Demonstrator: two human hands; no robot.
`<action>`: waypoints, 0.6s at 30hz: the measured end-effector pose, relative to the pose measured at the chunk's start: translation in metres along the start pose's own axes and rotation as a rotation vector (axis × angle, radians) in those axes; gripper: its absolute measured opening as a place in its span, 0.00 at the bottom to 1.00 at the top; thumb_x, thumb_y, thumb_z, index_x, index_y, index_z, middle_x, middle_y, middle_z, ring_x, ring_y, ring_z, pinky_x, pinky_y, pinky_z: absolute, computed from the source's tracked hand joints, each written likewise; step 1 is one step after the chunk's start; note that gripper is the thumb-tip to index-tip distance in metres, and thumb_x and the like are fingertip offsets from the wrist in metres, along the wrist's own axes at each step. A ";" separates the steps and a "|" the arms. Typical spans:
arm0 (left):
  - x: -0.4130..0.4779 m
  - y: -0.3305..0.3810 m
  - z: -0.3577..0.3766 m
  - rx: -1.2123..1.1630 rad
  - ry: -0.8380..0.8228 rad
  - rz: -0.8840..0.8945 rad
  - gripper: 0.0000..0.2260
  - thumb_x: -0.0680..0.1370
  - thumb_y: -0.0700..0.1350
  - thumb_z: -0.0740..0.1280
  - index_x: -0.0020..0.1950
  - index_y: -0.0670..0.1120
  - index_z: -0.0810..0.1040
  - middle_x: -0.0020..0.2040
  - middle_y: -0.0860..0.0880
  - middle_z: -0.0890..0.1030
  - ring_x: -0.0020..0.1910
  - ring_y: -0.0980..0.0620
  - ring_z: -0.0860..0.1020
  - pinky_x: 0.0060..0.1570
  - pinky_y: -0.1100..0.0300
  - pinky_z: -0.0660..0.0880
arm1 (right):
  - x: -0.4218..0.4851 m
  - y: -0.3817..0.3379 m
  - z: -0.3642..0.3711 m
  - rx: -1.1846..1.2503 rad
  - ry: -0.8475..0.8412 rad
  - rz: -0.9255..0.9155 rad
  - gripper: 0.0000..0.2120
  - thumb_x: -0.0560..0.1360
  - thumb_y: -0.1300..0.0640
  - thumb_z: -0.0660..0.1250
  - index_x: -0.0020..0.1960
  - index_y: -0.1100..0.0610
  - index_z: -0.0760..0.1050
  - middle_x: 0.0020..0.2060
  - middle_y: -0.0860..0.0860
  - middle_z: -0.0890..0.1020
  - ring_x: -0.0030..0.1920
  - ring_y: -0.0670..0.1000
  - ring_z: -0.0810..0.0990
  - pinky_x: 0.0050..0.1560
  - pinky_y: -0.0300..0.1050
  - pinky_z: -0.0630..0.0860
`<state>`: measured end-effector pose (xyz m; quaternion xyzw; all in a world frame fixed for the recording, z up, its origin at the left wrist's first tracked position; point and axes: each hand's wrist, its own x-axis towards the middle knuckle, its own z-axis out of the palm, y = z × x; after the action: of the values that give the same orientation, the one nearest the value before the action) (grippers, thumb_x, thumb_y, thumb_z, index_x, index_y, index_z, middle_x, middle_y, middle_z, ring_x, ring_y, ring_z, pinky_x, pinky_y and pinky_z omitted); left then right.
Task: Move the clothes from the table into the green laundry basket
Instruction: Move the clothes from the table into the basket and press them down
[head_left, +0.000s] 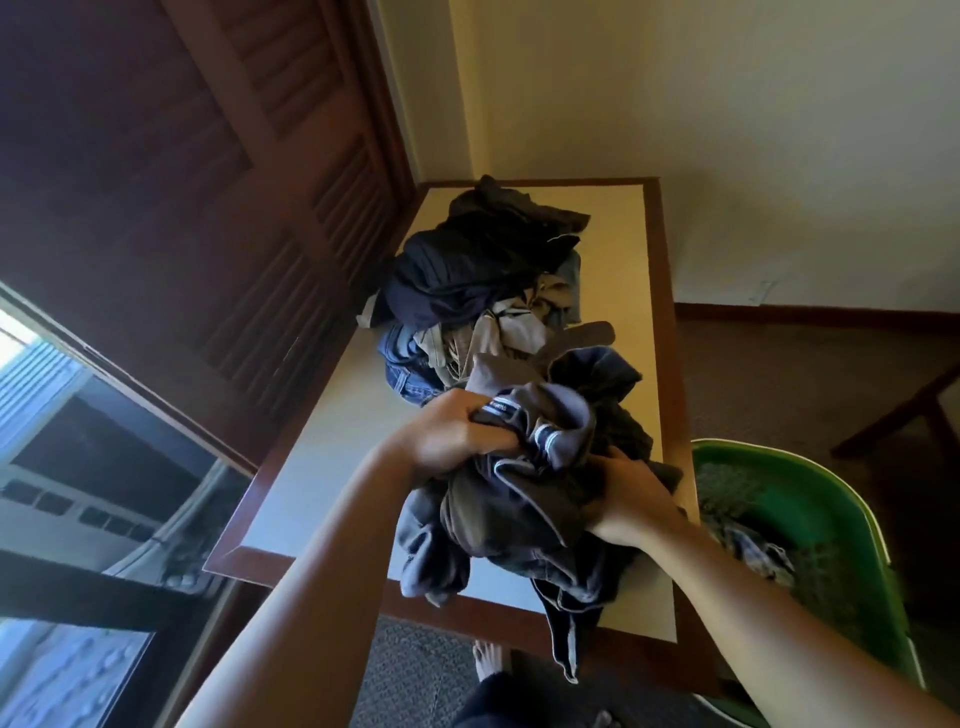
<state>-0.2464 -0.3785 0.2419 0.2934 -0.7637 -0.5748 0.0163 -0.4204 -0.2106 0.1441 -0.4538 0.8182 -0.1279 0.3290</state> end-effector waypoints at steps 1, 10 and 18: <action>0.009 -0.002 -0.001 0.041 0.073 0.017 0.12 0.64 0.48 0.75 0.39 0.40 0.80 0.36 0.48 0.80 0.38 0.50 0.79 0.46 0.49 0.77 | 0.000 0.002 0.000 0.003 0.003 -0.008 0.24 0.64 0.25 0.58 0.56 0.33 0.73 0.60 0.47 0.78 0.57 0.61 0.78 0.60 0.60 0.78; 0.107 0.006 -0.002 0.403 0.154 -0.036 0.40 0.59 0.67 0.71 0.68 0.50 0.81 0.74 0.46 0.71 0.74 0.41 0.67 0.76 0.45 0.66 | 0.020 0.006 -0.012 0.028 -0.040 -0.027 0.29 0.68 0.31 0.60 0.64 0.43 0.79 0.62 0.49 0.83 0.66 0.56 0.77 0.64 0.55 0.77; 0.190 -0.019 -0.004 0.242 -0.268 -0.330 0.28 0.76 0.57 0.73 0.74 0.49 0.74 0.70 0.43 0.77 0.68 0.42 0.76 0.70 0.48 0.72 | 0.038 0.002 -0.020 0.126 -0.064 0.075 0.18 0.78 0.46 0.69 0.67 0.48 0.79 0.64 0.54 0.82 0.63 0.59 0.80 0.65 0.53 0.76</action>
<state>-0.3935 -0.4737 0.1667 0.3351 -0.7640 -0.5078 -0.2147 -0.4484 -0.2428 0.1423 -0.4053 0.8140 -0.1522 0.3873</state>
